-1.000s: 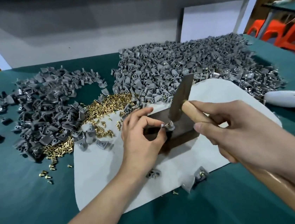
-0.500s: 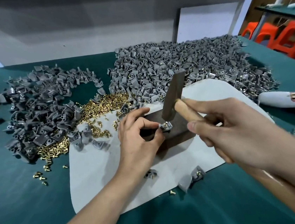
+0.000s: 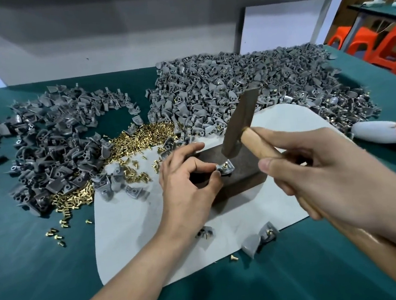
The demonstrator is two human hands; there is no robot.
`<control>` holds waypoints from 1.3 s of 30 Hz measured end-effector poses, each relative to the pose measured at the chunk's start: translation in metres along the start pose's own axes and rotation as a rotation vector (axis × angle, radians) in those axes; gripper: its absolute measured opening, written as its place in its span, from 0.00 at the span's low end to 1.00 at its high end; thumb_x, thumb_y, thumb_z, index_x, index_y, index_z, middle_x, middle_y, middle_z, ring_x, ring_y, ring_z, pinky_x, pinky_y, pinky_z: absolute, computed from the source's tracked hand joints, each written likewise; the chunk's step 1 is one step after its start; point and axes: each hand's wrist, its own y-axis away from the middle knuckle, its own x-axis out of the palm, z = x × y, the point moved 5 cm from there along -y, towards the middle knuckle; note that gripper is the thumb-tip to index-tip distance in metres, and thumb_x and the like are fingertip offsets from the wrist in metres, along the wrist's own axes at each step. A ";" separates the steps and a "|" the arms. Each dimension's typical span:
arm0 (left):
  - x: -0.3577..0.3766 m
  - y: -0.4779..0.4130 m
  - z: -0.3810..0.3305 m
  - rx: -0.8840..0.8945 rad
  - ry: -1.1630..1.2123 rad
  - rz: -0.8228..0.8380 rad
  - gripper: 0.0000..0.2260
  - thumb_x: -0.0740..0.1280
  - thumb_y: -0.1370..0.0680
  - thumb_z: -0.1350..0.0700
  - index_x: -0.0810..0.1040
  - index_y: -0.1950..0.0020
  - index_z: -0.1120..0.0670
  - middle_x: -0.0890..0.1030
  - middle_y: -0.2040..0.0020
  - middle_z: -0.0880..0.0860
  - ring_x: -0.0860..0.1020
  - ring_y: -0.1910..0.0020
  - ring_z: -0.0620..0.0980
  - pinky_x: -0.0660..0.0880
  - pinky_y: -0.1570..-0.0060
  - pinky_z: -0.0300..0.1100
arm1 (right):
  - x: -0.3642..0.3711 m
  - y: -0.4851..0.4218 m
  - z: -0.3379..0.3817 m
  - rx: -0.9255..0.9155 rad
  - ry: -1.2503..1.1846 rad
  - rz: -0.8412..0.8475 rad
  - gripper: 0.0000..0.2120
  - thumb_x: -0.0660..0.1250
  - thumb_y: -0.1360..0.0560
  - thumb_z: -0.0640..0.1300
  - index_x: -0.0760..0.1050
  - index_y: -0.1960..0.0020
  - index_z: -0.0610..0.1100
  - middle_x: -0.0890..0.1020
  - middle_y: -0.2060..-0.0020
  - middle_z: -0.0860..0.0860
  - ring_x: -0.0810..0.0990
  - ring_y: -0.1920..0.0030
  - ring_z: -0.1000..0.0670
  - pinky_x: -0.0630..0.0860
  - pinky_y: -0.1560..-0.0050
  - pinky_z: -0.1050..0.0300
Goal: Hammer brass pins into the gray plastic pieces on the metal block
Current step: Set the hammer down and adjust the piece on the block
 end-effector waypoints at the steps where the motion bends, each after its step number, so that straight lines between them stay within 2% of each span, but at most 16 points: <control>1: 0.000 0.000 0.000 -0.004 0.001 -0.001 0.10 0.74 0.29 0.62 0.80 0.63 0.47 0.75 0.42 0.35 0.67 0.33 0.46 0.63 0.32 0.54 | -0.003 0.000 0.002 0.005 -0.029 -0.014 0.11 0.64 0.26 0.43 0.80 0.52 0.57 0.67 0.75 0.48 0.63 0.80 0.52 0.67 0.78 0.63; 5: 0.001 0.002 0.004 -0.054 0.046 0.000 0.09 0.73 0.29 0.61 0.79 0.65 0.48 0.75 0.42 0.33 0.67 0.33 0.43 0.63 0.32 0.54 | -0.017 0.004 0.013 -0.090 0.002 -0.120 0.13 0.68 0.26 0.48 0.79 0.46 0.64 0.70 0.77 0.54 0.64 0.83 0.58 0.66 0.78 0.72; 7: 0.001 0.001 0.004 -0.041 0.047 0.002 0.09 0.74 0.29 0.61 0.80 0.64 0.47 0.75 0.42 0.34 0.67 0.33 0.45 0.64 0.32 0.55 | -0.005 0.002 0.006 -0.093 0.134 -0.100 0.11 0.66 0.24 0.47 0.79 0.43 0.55 0.70 0.78 0.58 0.67 0.81 0.59 0.64 0.80 0.71; 9: 0.000 0.001 0.000 0.006 0.018 -0.002 0.09 0.73 0.29 0.58 0.79 0.65 0.44 0.76 0.42 0.36 0.68 0.34 0.47 0.63 0.33 0.56 | 0.011 0.002 -0.010 0.003 0.177 -0.010 0.11 0.63 0.24 0.44 0.77 0.42 0.50 0.69 0.78 0.56 0.67 0.78 0.57 0.64 0.77 0.68; 13: 0.001 0.001 0.002 -0.025 0.050 -0.004 0.10 0.73 0.29 0.59 0.79 0.66 0.46 0.75 0.42 0.34 0.67 0.33 0.46 0.63 0.32 0.55 | -0.008 0.006 0.005 -0.074 0.124 -0.127 0.13 0.65 0.26 0.48 0.79 0.43 0.58 0.72 0.77 0.65 0.70 0.78 0.63 0.64 0.75 0.75; 15: 0.001 0.001 0.005 -0.049 0.046 -0.006 0.10 0.73 0.29 0.59 0.79 0.66 0.47 0.75 0.42 0.33 0.67 0.33 0.45 0.63 0.32 0.54 | -0.013 0.003 0.013 -0.109 0.119 -0.151 0.12 0.67 0.24 0.45 0.79 0.43 0.57 0.72 0.77 0.69 0.71 0.77 0.68 0.63 0.74 0.78; 17: 0.000 0.000 0.003 -0.012 0.023 -0.011 0.12 0.74 0.29 0.60 0.79 0.66 0.45 0.76 0.42 0.35 0.68 0.33 0.46 0.63 0.32 0.55 | 0.002 -0.002 0.002 -0.058 0.167 -0.052 0.08 0.65 0.23 0.42 0.79 0.49 0.52 0.70 0.79 0.63 0.69 0.78 0.64 0.64 0.73 0.74; 18: -0.001 0.000 0.002 0.014 0.008 -0.011 0.13 0.74 0.29 0.61 0.78 0.65 0.43 0.76 0.42 0.36 0.69 0.34 0.48 0.63 0.33 0.56 | 0.010 -0.003 -0.006 0.000 0.172 -0.002 0.07 0.64 0.23 0.41 0.79 0.48 0.47 0.69 0.78 0.59 0.67 0.78 0.60 0.64 0.73 0.70; 20: 0.000 -0.001 0.000 0.031 -0.009 -0.012 0.14 0.74 0.29 0.61 0.78 0.65 0.42 0.75 0.43 0.36 0.69 0.35 0.48 0.63 0.33 0.56 | 0.008 -0.002 -0.012 0.026 0.146 -0.022 0.09 0.63 0.23 0.42 0.78 0.45 0.46 0.67 0.78 0.54 0.63 0.78 0.56 0.64 0.73 0.62; 21: 0.000 -0.001 0.000 0.016 -0.005 -0.016 0.13 0.74 0.29 0.61 0.78 0.65 0.43 0.75 0.43 0.35 0.69 0.34 0.47 0.63 0.33 0.56 | 0.001 -0.002 -0.006 -0.002 0.111 -0.068 0.09 0.63 0.23 0.43 0.78 0.45 0.48 0.67 0.78 0.54 0.62 0.80 0.56 0.64 0.76 0.59; 23: 0.001 -0.001 0.003 -0.028 0.016 -0.011 0.10 0.74 0.29 0.60 0.79 0.65 0.46 0.75 0.43 0.34 0.67 0.34 0.45 0.63 0.32 0.55 | -0.016 -0.002 0.012 -0.079 0.042 -0.170 0.08 0.65 0.24 0.44 0.78 0.48 0.55 0.67 0.79 0.53 0.62 0.82 0.54 0.61 0.81 0.64; 26: 0.002 0.000 0.006 -0.036 0.027 0.000 0.08 0.73 0.29 0.59 0.79 0.64 0.48 0.75 0.43 0.34 0.67 0.34 0.43 0.64 0.32 0.54 | -0.029 -0.003 0.021 -0.145 -0.021 -0.200 0.12 0.67 0.25 0.46 0.79 0.51 0.64 0.69 0.79 0.52 0.65 0.83 0.52 0.65 0.78 0.70; 31: 0.002 0.000 0.004 -0.059 0.039 0.012 0.06 0.73 0.29 0.58 0.80 0.64 0.49 0.75 0.44 0.33 0.67 0.35 0.41 0.62 0.32 0.54 | -0.015 -0.023 -0.036 0.065 -0.349 -0.154 0.11 0.61 0.22 0.37 0.81 0.51 0.48 0.69 0.75 0.44 0.65 0.81 0.48 0.62 0.81 0.66; 35: 0.003 0.002 0.004 -0.088 0.067 0.037 0.04 0.72 0.29 0.56 0.80 0.63 0.49 0.73 0.43 0.31 0.66 0.34 0.40 0.64 0.32 0.54 | -0.006 -0.028 -0.087 0.200 -0.715 -0.198 0.08 0.61 0.24 0.36 0.76 0.60 0.40 0.67 0.75 0.46 0.64 0.75 0.49 0.60 0.81 0.64; 37: 0.002 0.002 0.004 -0.088 0.072 0.040 0.04 0.72 0.29 0.56 0.80 0.63 0.49 0.73 0.43 0.31 0.66 0.34 0.41 0.64 0.32 0.54 | -0.002 -0.031 -0.097 0.199 -0.821 -0.167 0.04 0.63 0.28 0.39 0.73 0.56 0.38 0.66 0.75 0.47 0.64 0.77 0.51 0.62 0.82 0.66; 39: 0.002 0.001 0.005 -0.087 0.071 0.037 0.04 0.72 0.29 0.56 0.80 0.63 0.49 0.73 0.43 0.32 0.65 0.34 0.41 0.64 0.32 0.54 | 0.001 -0.032 -0.106 0.204 -0.885 -0.124 0.11 0.64 0.30 0.42 0.71 0.50 0.39 0.66 0.74 0.47 0.63 0.81 0.52 0.62 0.81 0.66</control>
